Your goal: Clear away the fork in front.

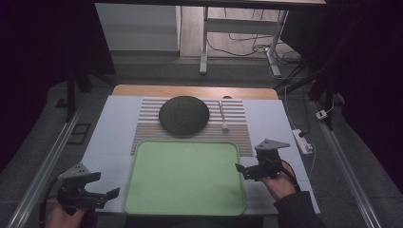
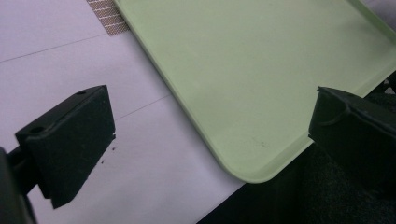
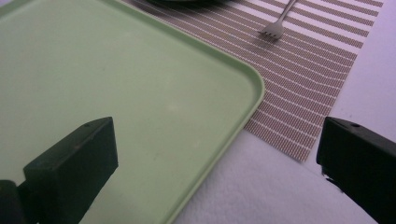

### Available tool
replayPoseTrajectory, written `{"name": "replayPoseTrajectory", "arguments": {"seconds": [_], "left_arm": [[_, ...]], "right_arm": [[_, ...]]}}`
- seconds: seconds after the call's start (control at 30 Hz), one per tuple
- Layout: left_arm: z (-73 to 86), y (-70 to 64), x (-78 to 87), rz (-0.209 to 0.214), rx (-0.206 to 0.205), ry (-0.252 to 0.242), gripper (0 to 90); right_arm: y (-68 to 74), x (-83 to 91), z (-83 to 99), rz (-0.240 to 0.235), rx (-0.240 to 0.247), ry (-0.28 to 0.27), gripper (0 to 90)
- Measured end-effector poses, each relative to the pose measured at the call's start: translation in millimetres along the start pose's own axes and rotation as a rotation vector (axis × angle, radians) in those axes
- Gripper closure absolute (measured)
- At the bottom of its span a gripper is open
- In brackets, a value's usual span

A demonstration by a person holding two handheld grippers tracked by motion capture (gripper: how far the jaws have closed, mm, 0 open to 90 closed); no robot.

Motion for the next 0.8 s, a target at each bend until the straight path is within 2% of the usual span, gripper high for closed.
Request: {"name": "replayPoseTrajectory", "arguments": {"seconds": [0.23,0.37,0.4,0.57,0.8], "left_arm": [[0.0,0.0,0.0,0.001,-0.001,0.0,0.6],[0.0,0.0,0.1,0.001,-0.001,-0.001,0.6],[0.0,0.0,0.0,0.001,-0.001,0.0,0.6],[0.0,-0.1,0.0,0.001,-0.001,-0.001,0.6],[0.0,0.1,0.2,0.003,-0.001,-0.001,0.6]], "right_arm": [[-2.7,-22.3,-13.6,0.048,0.019,0.015,0.0],[-3.5,-30.9,-18.4,0.057,0.023,0.023,0.0],[-4.3,-36.6,-21.6,0.07,0.039,0.021,0.0],[-6.5,-52.0,-28.4,0.087,0.054,0.034,0.0],[-10.1,-69.6,-34.2,0.103,0.051,0.055,0.0]]}}
Point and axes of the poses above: each handheld gripper's, and its own axes: x roughly backward along the jaws, z roughly out of its underside, y roughly to its left, the point moved 4 cm from there along -x, roughly forward along the jaws, and after that the axes turned 14 degrees about z, right-handed, at the moved point
